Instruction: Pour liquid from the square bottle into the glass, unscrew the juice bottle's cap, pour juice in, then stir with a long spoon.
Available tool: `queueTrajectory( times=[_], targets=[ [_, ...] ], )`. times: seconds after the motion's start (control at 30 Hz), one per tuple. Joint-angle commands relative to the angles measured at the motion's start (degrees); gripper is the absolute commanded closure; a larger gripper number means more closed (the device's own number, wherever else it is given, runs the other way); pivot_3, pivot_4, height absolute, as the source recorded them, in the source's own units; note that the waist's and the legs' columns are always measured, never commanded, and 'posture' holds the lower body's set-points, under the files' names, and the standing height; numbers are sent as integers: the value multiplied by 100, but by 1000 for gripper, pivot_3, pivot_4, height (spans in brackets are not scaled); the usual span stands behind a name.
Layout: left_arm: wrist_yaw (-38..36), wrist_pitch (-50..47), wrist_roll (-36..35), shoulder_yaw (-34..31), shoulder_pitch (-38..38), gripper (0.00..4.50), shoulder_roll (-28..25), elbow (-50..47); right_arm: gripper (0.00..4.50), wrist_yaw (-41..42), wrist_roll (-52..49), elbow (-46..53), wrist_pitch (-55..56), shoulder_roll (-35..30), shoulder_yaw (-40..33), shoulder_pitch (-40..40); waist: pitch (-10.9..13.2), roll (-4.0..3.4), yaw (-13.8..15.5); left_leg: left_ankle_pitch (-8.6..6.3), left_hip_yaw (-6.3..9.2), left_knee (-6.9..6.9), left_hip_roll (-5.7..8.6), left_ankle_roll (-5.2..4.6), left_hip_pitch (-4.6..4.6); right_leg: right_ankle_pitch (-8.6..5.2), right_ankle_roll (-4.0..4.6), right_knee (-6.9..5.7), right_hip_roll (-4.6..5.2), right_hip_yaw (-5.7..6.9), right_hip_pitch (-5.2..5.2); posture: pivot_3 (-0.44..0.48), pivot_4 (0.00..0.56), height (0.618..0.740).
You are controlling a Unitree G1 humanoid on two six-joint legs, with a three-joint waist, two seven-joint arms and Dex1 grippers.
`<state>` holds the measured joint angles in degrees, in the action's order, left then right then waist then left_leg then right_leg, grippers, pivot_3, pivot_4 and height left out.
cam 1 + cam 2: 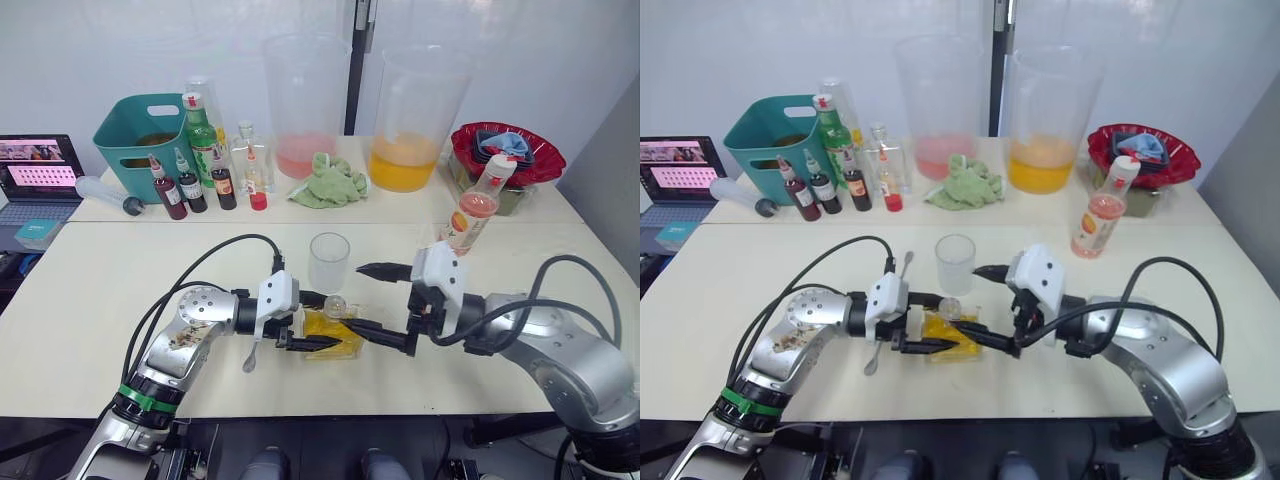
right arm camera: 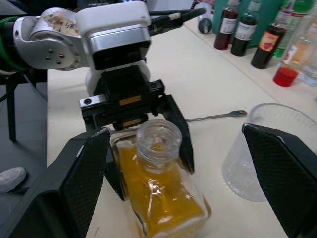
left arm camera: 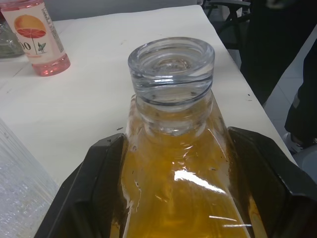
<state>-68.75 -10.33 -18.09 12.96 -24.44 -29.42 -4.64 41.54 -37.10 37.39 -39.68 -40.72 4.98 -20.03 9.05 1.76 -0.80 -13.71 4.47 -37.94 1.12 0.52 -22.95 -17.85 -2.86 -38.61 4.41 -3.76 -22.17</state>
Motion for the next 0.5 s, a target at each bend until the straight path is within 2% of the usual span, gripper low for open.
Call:
queueTrajectory(
  times=[0.03, 0.37, 0.5],
  targets=[
    [-25, 83, 43, 51, 23, 1742, -12, -35, 0, 75, 88, -47, 7, 80, 165, -214, 0, 0, -3, 0, -1, 0, 0, 0, 0, 0, 0, 0, 0, 0, 0, 0, 150, 740],
    [87, 201, 131, 32, 97, 1742, -35, -16, 0, 135, 652, -558, 59, 517, 891, -660, 0, -1, -3, 0, 0, 0, 1, 0, 3, 0, 0, -5, 0, 0, -2, 0, 150, 740],
    [107, 231, 130, 25, 120, 1742, -41, -7, 1194, 81, 649, -616, -53, 651, 829, -760, 0, -1, -2, 2, 0, 0, 1, 2, 5, 0, 0, -10, 0, 0, -2, 0, 150, 740]
  ],
)
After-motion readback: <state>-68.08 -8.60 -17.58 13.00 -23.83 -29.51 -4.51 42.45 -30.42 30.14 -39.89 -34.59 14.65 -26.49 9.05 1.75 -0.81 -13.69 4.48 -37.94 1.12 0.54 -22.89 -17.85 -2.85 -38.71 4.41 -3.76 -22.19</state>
